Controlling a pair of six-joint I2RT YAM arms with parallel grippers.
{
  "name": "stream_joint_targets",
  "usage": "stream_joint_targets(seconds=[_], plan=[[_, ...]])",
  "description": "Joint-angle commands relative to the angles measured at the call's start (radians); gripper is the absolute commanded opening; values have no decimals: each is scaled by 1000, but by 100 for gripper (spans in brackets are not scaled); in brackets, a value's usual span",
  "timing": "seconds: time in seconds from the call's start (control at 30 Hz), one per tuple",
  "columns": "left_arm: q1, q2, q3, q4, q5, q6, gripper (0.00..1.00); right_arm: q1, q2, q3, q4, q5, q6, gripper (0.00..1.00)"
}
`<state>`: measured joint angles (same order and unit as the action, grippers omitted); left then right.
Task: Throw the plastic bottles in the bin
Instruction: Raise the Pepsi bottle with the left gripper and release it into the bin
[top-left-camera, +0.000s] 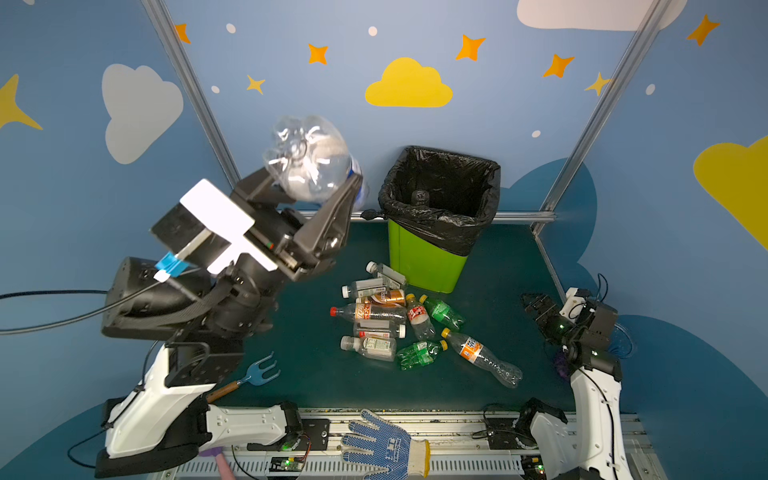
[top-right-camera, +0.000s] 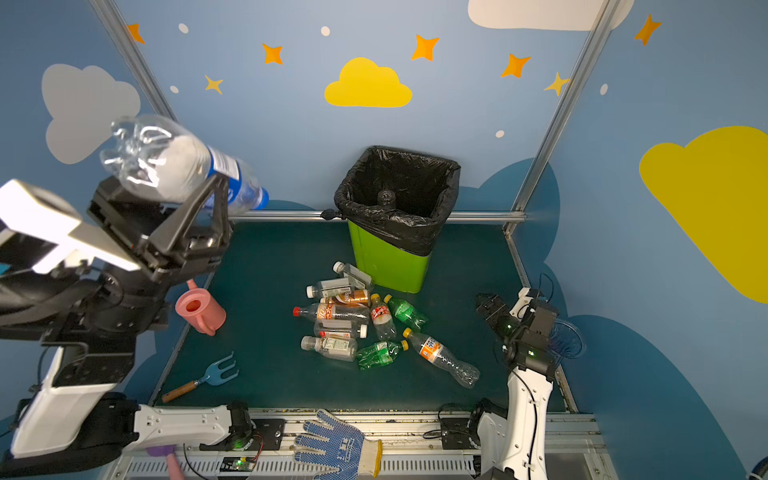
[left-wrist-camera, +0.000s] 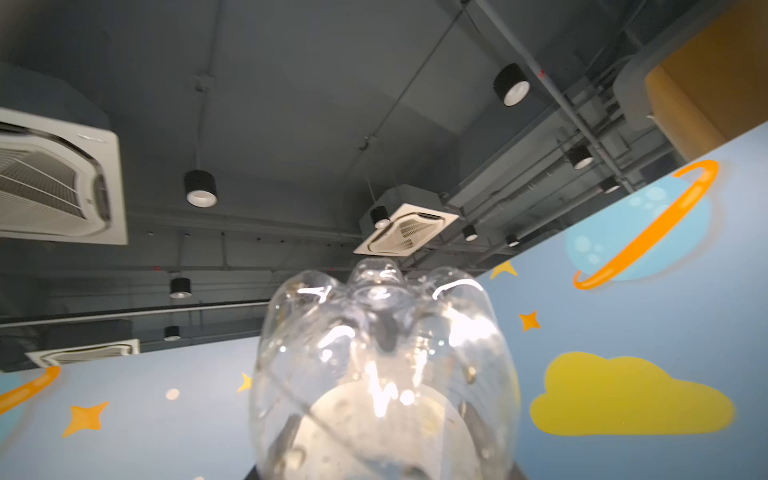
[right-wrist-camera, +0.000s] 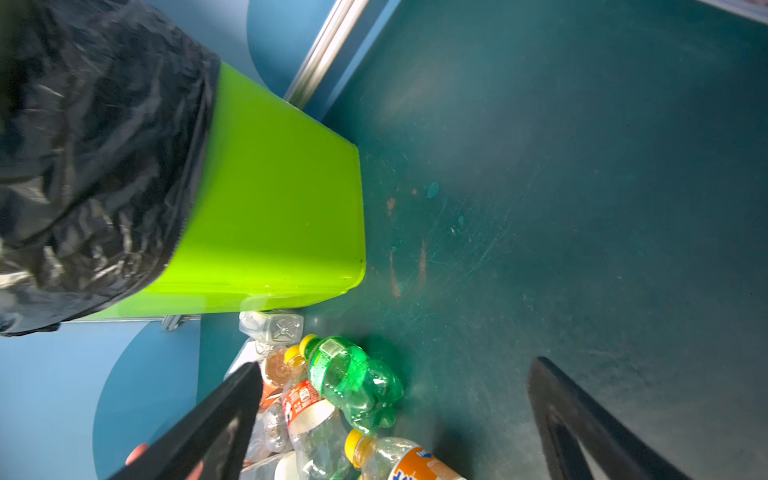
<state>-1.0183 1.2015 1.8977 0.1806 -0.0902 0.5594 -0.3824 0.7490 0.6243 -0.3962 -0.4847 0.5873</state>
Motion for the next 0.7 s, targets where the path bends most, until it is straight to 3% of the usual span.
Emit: stream_joint_targets(seconds=[0.0,0.07,0.17,0.2,0.23,0.33,0.4,0.53,0.67], plan=[[186,263,60,-56,92,-313,55,5,-34,37,-24,-22,3,98],[299,436,204,-157,136,-495,58,7,-47,27,-25,-39,11,98],[404,727,555,-370,215,-694,69,10,-63,20,-40,-50,16,98],[412,811,720,-462,239,-720,71,10,-70,24,-51,-53,13,98],[412,879,880,-517,281,-713,80,10,-75,32,-65,-52,7,98],[379,1009,1237,-513,261,-668,98,11,-93,40,-77,-37,2,98],[373,931,1167,-416,233,-641,100,11,-93,38,-69,-43,13,98],[371,638,689,-154,204,-584,100,13,-94,31,-78,-46,24,98],[371,539,577,-220,195,-549,100,17,-107,22,-110,-38,60,98]])
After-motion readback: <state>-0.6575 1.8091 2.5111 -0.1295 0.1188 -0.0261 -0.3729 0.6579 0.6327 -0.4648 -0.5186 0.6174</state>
